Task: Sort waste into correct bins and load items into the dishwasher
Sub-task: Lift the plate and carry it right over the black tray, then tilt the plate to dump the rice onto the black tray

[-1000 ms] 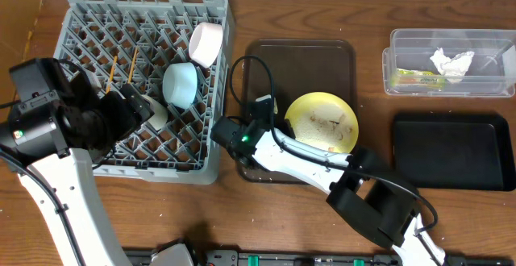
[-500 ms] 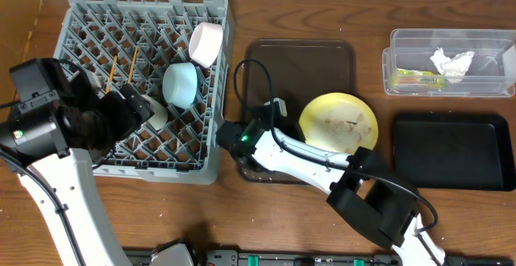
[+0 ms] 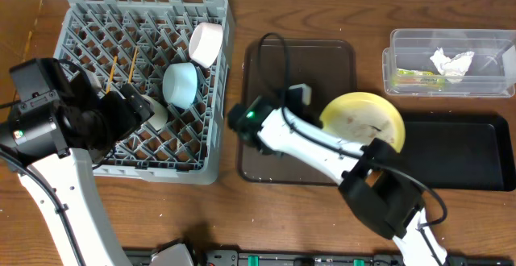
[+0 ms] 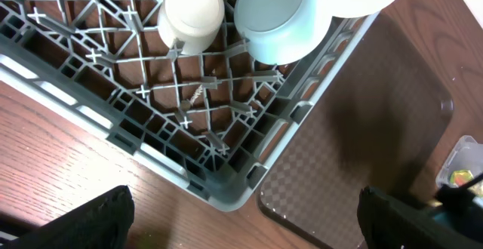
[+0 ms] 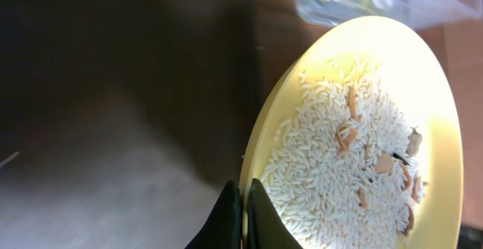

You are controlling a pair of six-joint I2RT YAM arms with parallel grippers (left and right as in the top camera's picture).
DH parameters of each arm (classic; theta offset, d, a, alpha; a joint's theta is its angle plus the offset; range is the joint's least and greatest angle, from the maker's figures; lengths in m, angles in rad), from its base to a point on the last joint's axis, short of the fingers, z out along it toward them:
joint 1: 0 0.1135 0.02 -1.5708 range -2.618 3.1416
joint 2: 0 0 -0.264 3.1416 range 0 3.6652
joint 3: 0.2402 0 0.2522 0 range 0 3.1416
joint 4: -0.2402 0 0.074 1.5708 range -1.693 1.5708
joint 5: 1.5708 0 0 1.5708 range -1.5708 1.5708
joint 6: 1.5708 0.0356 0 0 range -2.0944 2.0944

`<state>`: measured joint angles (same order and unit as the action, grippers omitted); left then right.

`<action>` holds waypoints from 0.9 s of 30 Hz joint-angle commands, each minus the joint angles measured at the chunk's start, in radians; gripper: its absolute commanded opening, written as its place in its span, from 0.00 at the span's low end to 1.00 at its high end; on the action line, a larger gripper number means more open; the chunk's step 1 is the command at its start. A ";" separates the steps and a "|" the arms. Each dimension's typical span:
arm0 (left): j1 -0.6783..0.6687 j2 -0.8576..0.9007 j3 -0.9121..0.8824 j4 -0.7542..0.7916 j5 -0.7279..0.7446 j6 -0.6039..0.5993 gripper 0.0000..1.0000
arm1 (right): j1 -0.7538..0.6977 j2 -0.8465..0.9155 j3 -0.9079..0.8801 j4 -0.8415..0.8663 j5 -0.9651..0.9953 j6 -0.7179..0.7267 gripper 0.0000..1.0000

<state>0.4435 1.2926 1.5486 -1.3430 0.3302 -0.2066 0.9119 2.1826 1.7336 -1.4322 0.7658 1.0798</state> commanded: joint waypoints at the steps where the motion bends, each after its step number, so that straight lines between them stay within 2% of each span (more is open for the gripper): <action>1: 0.005 0.002 0.004 -0.003 -0.010 -0.002 0.95 | -0.106 -0.066 0.019 -0.025 0.044 0.094 0.01; 7: 0.005 0.002 0.004 -0.003 -0.009 -0.002 0.95 | -0.306 -0.229 0.019 -0.026 -0.004 0.063 0.01; 13: 0.005 0.002 0.004 -0.003 -0.010 -0.002 0.95 | -0.526 -0.369 0.019 0.029 -0.129 -0.107 0.01; 23: 0.005 0.002 0.004 -0.003 -0.009 -0.002 0.95 | -0.905 -0.414 -0.001 0.129 -0.437 -0.328 0.01; 27: 0.005 0.002 0.004 -0.003 -0.009 -0.002 0.95 | -0.981 -0.414 -0.038 0.172 -0.509 -0.357 0.01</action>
<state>0.4435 1.2926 1.5486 -1.3430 0.3302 -0.2066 -0.0273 1.7920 1.7218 -1.2770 0.3424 0.7956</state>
